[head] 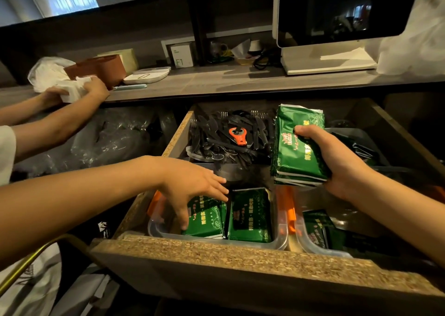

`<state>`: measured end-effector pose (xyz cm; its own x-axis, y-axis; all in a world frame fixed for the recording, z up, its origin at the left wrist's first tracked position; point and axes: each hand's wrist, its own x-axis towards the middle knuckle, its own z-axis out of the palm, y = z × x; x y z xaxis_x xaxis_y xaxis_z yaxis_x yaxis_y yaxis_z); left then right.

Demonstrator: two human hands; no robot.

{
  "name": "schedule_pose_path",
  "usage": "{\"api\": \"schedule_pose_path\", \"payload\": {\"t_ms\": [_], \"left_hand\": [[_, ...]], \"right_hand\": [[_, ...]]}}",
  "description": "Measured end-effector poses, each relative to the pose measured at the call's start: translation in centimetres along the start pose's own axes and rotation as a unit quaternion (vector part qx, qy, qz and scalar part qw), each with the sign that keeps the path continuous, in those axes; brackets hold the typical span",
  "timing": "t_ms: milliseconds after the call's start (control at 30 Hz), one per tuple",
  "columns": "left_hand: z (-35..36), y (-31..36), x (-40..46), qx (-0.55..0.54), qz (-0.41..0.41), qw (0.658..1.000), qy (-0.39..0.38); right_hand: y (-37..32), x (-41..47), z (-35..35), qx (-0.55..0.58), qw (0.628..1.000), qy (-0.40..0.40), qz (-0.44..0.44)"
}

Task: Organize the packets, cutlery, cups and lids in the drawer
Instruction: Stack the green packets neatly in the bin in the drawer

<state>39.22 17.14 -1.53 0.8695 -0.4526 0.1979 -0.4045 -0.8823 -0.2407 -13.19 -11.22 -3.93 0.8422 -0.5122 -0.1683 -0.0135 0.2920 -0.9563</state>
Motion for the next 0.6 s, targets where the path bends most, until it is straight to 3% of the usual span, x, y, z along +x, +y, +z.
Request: {"api": "schedule_pose_path", "payload": {"t_ms": [33,67,100,133,167,200,267,367,600], "left_hand": [[-2.0,4.8,-7.0,0.013,0.15,0.988,-0.042],[-2.9,10.4,-13.7,0.061,0.358,0.925,-0.115],[-3.7,15.5,-19.4,0.134,0.504,0.832,-0.189],[-6.1,19.1,-23.9,0.176,0.565,0.762,-0.262],[-5.9,21.1,-26.2,0.217,0.593,0.733,-0.254],[-5.9,21.9,-27.4,0.196,0.612,0.738,-0.207],[-5.7,20.5,-26.4,0.144,0.591,0.77,-0.192],[-4.9,21.0,-27.2,0.127,0.578,0.79,-0.163],[-4.8,21.0,-28.3,0.195,0.516,0.832,-0.052]], "right_hand": [[0.0,0.0,0.0,0.003,1.0,-0.002,-0.001],[0.0,0.1,0.0,0.005,1.0,-0.004,-0.002],[0.1,0.1,0.1,0.007,1.0,-0.006,-0.003],[0.1,0.1,0.2,0.006,1.0,-0.008,-0.004],[0.2,0.2,0.3,0.006,1.0,-0.01,-0.004],[0.2,0.1,0.3,0.005,1.0,-0.011,-0.005],[0.3,0.0,0.2,0.007,1.0,-0.01,-0.006],[0.1,0.0,0.0,0.012,1.0,-0.005,-0.013],[0.1,-0.1,0.3,0.008,1.0,-0.008,-0.015]]}}
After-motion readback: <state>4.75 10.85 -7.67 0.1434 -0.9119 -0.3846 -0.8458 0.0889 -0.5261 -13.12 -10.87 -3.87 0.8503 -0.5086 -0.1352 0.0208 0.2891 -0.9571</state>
